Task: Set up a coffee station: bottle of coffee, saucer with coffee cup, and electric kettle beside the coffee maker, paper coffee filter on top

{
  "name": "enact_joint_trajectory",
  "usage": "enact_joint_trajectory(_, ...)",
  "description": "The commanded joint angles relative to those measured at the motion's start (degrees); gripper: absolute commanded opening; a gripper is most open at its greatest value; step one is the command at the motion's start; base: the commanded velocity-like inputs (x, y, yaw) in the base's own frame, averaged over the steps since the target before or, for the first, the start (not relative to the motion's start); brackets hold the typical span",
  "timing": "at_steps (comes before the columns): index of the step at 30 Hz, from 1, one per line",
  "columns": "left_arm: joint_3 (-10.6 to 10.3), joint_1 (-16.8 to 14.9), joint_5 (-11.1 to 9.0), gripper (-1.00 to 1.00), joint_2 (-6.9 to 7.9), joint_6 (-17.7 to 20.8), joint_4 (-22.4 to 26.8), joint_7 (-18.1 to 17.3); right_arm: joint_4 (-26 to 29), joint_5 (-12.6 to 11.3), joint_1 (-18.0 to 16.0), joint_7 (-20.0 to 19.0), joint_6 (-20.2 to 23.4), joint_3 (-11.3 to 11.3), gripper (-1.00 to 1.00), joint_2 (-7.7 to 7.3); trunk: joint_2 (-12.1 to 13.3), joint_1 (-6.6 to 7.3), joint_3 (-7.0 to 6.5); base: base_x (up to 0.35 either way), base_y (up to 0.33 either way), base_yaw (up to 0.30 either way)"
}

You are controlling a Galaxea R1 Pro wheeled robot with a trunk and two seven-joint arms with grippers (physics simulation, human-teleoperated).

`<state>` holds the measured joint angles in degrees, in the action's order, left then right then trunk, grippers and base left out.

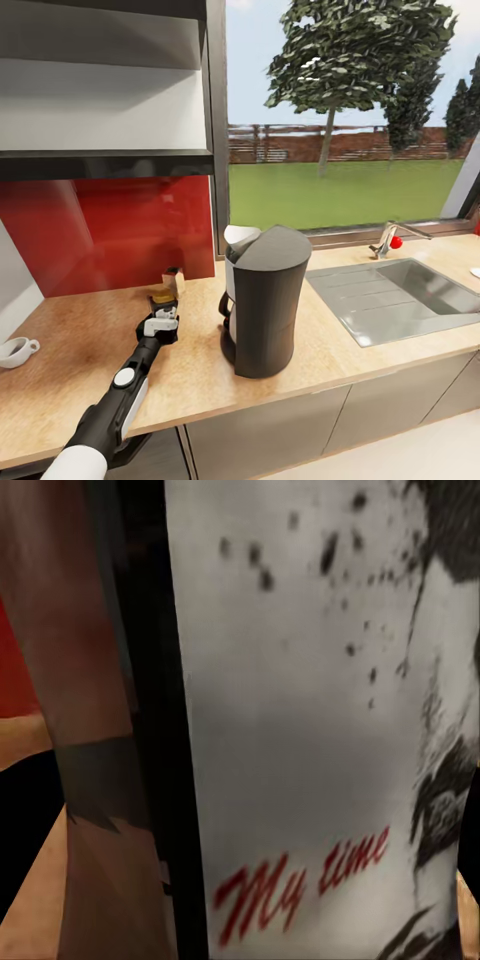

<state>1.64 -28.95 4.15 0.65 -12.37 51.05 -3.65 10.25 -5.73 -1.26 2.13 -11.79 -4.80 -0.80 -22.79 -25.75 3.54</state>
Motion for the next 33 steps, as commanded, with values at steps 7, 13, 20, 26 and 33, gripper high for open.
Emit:
enact_joint_trajectory(7,-0.7,-0.6,0.3,-1.0,-0.03,-3.1,-3.9,-0.1,-0.1,-0.6,-0.1,0.0,-0.3,0.0,1.0,0.01,-0.1,-0.03,0.12,0.013,0.0,-0.129)
enact_joint_trajectory(13,-0.7,-0.7,0.3,-1.0,-0.03,-3.1,-4.2,-0.1,-0.1,-0.5,-0.1,0.0,-0.3,0.0,1.0,-0.07,-0.1,-0.03,0.12,0.252,0.0,-0.007)
enact_joint_trajectory(20,-0.7,-0.7,0.2,-1.0,-0.03,-3.2,-4.2,0.0,-0.1,-0.5,-0.1,-0.1,-0.3,0.0,1.0,0.01,-0.1,-0.03,0.12,0.213,0.0,0.0)
enact_joint_trajectory(26,-0.7,-0.6,0.1,-1.0,-0.1,-3.3,-4.3,0.0,-0.1,-0.6,-0.1,-0.2,-0.2,0.0,1.0,0.01,-0.1,-0.03,0.12,0.01,0.0,0.0)
enact_joint_trajectory(33,-0.6,-0.6,-0.1,-1.0,-0.12,-3.3,-4.4,0.0,-0.1,-0.6,-0.1,-0.1,-0.2,0.0,1.0,0.01,-0.1,-0.03,0.12,0.0,0.0,-0.058)
